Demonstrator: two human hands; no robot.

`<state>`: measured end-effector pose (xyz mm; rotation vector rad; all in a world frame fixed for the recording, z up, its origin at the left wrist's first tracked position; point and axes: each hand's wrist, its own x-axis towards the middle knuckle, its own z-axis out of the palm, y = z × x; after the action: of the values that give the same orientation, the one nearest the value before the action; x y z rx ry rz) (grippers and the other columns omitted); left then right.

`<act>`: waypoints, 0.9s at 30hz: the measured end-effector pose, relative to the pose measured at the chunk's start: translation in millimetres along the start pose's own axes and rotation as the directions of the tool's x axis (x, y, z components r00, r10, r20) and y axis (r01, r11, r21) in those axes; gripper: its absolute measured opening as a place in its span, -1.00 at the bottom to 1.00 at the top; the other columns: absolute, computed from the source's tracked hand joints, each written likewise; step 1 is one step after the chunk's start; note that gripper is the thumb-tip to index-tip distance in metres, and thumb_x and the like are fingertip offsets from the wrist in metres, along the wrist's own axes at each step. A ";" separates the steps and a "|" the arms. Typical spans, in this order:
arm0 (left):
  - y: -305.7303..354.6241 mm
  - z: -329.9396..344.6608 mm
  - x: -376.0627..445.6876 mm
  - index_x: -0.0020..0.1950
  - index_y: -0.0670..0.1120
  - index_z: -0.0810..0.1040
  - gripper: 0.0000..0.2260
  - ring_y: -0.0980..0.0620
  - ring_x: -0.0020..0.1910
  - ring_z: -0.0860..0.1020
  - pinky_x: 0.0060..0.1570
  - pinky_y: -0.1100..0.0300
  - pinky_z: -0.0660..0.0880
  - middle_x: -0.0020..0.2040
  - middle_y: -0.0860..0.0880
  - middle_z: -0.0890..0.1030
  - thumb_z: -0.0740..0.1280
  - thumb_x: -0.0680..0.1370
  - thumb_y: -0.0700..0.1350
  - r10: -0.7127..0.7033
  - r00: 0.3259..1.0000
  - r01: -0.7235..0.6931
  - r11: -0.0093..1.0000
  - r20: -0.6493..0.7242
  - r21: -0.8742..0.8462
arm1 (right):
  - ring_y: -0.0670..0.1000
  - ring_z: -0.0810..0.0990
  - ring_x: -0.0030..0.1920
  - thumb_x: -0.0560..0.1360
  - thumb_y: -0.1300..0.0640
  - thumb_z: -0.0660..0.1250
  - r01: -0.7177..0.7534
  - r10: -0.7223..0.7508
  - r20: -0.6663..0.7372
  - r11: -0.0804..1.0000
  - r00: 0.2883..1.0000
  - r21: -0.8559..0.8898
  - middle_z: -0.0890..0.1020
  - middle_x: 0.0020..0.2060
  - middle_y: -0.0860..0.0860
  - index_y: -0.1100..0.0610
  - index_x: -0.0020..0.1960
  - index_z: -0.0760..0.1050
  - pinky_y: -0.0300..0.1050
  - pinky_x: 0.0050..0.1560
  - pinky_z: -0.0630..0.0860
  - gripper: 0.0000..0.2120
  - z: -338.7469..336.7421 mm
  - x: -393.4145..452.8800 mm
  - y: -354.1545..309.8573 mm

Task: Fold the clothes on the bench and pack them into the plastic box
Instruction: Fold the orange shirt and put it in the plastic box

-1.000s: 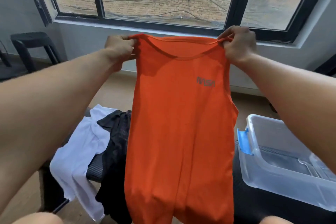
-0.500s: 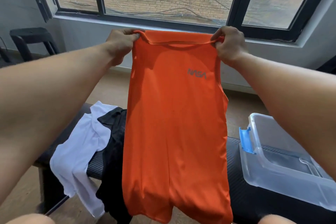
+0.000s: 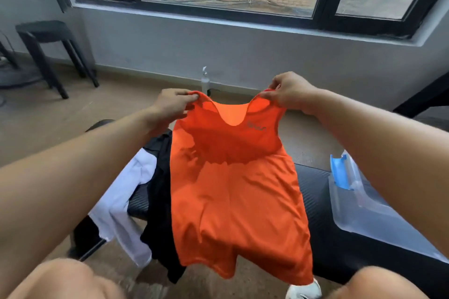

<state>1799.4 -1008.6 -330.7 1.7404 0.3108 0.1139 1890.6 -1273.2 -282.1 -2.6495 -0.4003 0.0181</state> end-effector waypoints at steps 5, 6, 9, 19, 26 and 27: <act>-30.4 -12.0 -62.6 -0.06 -0.05 0.65 -0.90 -0.01 0.00 0.63 0.20 0.00 0.48 -0.14 0.00 0.71 0.36 0.59 -0.21 -0.083 0.980 0.057 0.988 0.181 0.143 | -0.04 0.57 -0.50 0.51 -0.04 0.47 0.081 0.028 0.467 0.974 0.884 -0.211 0.64 -0.34 0.04 0.08 -0.14 0.57 -0.19 -0.36 0.58 -0.80 15.1 -72.3 -6.6; -32.9 -15.8 -75.7 -0.04 -0.07 0.65 -0.93 -0.02 0.00 0.65 0.23 -0.02 0.50 -0.14 0.01 0.72 0.38 0.58 -0.21 -0.097 0.973 0.069 0.988 0.209 0.137 | 0.00 0.60 -0.44 0.52 -0.05 0.44 0.133 0.026 0.524 0.956 0.851 -0.262 0.66 -0.32 0.03 0.06 -0.14 0.55 -0.15 -0.30 0.60 -0.80 16.2 -85.9 -6.5; -37.1 -28.2 -109.7 0.07 -0.19 0.65 -0.87 -0.08 0.07 0.69 0.20 0.00 0.53 -0.02 -0.07 0.75 0.41 0.55 -0.21 -0.143 0.932 0.081 0.978 0.334 0.193 | 0.11 0.66 -0.23 0.54 -0.08 0.39 0.275 0.011 0.614 0.887 0.790 -0.370 0.72 -0.19 0.03 0.01 -0.16 0.48 -0.05 -0.11 0.60 -0.80 19.4 -118.7 -3.0; -42.8 -36.8 -154.9 0.05 -0.03 0.74 -0.83 0.17 -0.20 0.63 -0.09 0.25 0.54 -0.16 0.02 0.72 0.50 0.49 -0.22 -0.588 0.540 -0.022 0.705 0.602 0.709 | 0.04 0.57 -0.16 0.53 -0.11 0.39 0.577 0.221 0.888 0.692 0.404 -0.435 0.56 -0.30 -0.06 0.01 -0.21 0.55 -0.15 -0.15 0.51 -0.77 46.2 -189.8 0.4; -63.0 -11.8 -101.5 -0.02 -0.13 0.70 -0.79 0.05 -0.21 0.64 -0.17 0.18 0.57 -0.13 -0.04 0.72 0.53 0.47 -0.02 -0.231 0.942 0.027 0.775 0.244 0.631 | 0.13 0.62 0.16 0.59 0.02 0.30 0.280 0.009 0.542 0.849 0.840 -0.449 0.67 0.14 0.08 0.07 0.28 0.59 -0.08 0.13 0.55 -0.70 81.3 -134.3 19.5; -71.2 -7.4 -88.5 0.06 -0.11 0.67 -0.74 0.05 -0.14 0.63 -0.08 0.15 0.56 -0.04 -0.05 0.72 0.53 0.46 0.00 -0.089 0.992 0.007 0.765 0.094 0.644 | 0.16 0.59 0.21 0.58 0.10 0.29 0.205 -0.025 0.399 0.887 0.916 -0.414 0.64 0.20 0.11 0.09 0.32 0.55 -0.05 0.17 0.53 -0.68 90.2 -122.8 26.4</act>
<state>1702.5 -1013.8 -390.3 2.4154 0.3281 -0.1601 1773.2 -1290.9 -381.0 -3.0727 -0.7783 0.4712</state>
